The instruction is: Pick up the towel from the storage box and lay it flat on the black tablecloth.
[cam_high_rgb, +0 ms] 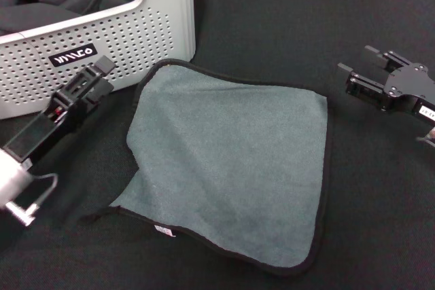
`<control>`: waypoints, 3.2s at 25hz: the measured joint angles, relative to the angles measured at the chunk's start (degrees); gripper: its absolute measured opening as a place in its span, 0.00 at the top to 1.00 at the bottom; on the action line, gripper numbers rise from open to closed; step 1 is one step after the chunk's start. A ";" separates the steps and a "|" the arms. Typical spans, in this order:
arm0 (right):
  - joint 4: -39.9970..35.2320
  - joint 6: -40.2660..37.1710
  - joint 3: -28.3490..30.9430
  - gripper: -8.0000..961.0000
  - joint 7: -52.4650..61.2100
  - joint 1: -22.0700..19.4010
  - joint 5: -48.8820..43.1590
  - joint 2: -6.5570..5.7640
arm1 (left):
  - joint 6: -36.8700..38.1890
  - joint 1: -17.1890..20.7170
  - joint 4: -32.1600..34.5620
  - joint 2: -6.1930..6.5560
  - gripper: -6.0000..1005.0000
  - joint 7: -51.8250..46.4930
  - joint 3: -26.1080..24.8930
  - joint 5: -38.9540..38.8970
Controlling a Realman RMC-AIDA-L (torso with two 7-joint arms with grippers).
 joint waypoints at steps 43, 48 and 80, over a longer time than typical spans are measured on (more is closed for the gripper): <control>-22.60 33.37 0.04 0.09 11.01 -4.24 -20.80 -4.28 | 28.70 -1.90 16.73 -0.80 0.14 40.08 0.31 33.16; -22.55 33.33 0.03 0.09 10.96 -4.08 -21.32 -4.08 | 28.73 -1.98 16.78 -0.89 0.14 40.18 0.01 33.16; -20.52 32.42 0.18 0.09 10.83 -3.72 -22.16 -3.15 | 28.64 -2.00 16.73 -0.89 0.15 40.59 -0.06 32.68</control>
